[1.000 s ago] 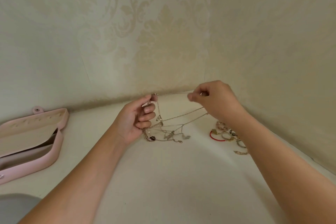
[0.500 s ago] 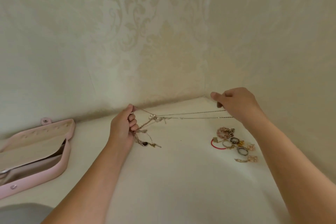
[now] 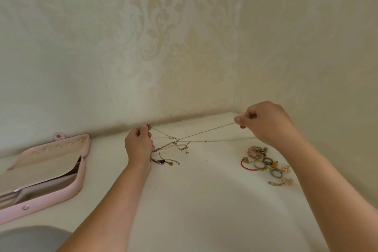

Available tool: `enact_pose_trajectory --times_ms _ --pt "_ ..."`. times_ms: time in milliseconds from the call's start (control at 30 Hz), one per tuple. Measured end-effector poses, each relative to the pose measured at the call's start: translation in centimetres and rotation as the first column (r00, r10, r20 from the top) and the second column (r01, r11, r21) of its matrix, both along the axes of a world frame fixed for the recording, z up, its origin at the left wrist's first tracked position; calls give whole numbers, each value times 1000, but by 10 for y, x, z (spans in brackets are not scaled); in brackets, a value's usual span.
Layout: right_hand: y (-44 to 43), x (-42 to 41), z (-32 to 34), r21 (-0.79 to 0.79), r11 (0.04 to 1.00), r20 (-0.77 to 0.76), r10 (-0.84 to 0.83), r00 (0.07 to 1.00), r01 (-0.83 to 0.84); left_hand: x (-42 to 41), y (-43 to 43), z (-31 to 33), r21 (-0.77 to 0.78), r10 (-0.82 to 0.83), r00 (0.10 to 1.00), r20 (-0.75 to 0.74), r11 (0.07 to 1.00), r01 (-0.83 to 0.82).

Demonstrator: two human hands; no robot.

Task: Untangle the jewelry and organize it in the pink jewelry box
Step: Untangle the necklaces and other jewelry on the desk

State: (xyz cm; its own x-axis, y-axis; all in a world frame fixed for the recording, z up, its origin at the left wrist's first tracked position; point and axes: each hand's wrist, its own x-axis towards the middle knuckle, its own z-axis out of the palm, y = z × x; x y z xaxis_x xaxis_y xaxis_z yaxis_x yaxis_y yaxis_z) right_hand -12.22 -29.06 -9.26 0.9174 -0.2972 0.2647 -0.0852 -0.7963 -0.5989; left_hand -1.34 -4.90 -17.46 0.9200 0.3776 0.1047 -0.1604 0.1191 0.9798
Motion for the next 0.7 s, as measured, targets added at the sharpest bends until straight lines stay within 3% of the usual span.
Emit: enact_pose_trajectory --times_ms 167,300,367,433,567,700 --pt "-11 3 -8 -245 967 -274 -140 951 71 -3 -9 -3 242 -46 999 0 969 45" --pt "-14 2 -10 -337 941 -367 -171 914 40 -12 -16 0 243 -251 968 1 939 243" --pt "-8 3 -12 -386 923 -369 -164 915 10 -16 -18 3 253 -326 945 -5 914 317" --pt "4 7 -18 -434 901 -265 -108 958 -19 -20 -21 4 272 -371 929 -5 893 358" --pt "41 18 -41 -173 958 9 232 973 -227 -22 -23 8 252 -401 916 10 888 386" --pt "64 30 -64 -7 910 24 414 910 -414 -25 -23 10 240 -421 906 31 883 402"
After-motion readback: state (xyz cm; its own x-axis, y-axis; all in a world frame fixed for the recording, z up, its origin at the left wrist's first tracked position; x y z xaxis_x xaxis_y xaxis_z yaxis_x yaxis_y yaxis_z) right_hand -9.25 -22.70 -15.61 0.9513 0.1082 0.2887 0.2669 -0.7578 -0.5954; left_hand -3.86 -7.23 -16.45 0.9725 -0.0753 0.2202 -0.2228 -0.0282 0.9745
